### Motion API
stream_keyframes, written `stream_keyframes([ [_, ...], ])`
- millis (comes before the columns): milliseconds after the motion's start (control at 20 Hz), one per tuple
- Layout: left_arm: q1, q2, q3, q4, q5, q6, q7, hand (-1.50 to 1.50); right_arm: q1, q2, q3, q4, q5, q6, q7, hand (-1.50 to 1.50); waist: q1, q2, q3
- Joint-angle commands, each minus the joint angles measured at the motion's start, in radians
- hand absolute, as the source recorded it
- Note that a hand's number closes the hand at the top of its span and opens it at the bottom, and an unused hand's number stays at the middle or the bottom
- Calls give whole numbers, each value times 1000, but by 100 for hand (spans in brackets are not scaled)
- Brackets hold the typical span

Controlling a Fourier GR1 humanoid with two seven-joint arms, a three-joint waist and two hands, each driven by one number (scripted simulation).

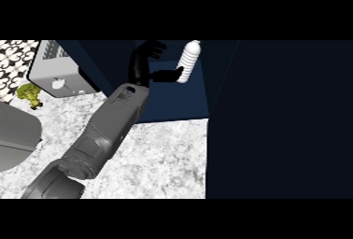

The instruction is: Pick up the bottled water, place it into the cabinet and close the cabinet

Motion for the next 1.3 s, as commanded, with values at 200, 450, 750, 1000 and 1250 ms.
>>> stream_keyframes([
  [200,-16,77,13,86,-17,-9,-7,-150,25,-10,13,3,17,7,-22,-150,-1,6,-4],
  [450,-21,57,29,98,-8,4,-7,-150,-10,6,-2,62,0,15,-49,-150,7,7,-3],
  [750,32,75,59,57,15,-83,-119,-150,32,-13,4,36,8,28,-72,-150,7,4,-4],
  [1000,73,38,125,-11,78,-192,-230,-150,49,-22,-2,-21,8,10,-53,-150,25,-5,-4],
  [1250,56,59,155,-63,111,-357,-242,-150,33,-7,16,-37,29,-26,-17,-150,48,-13,-4],
])
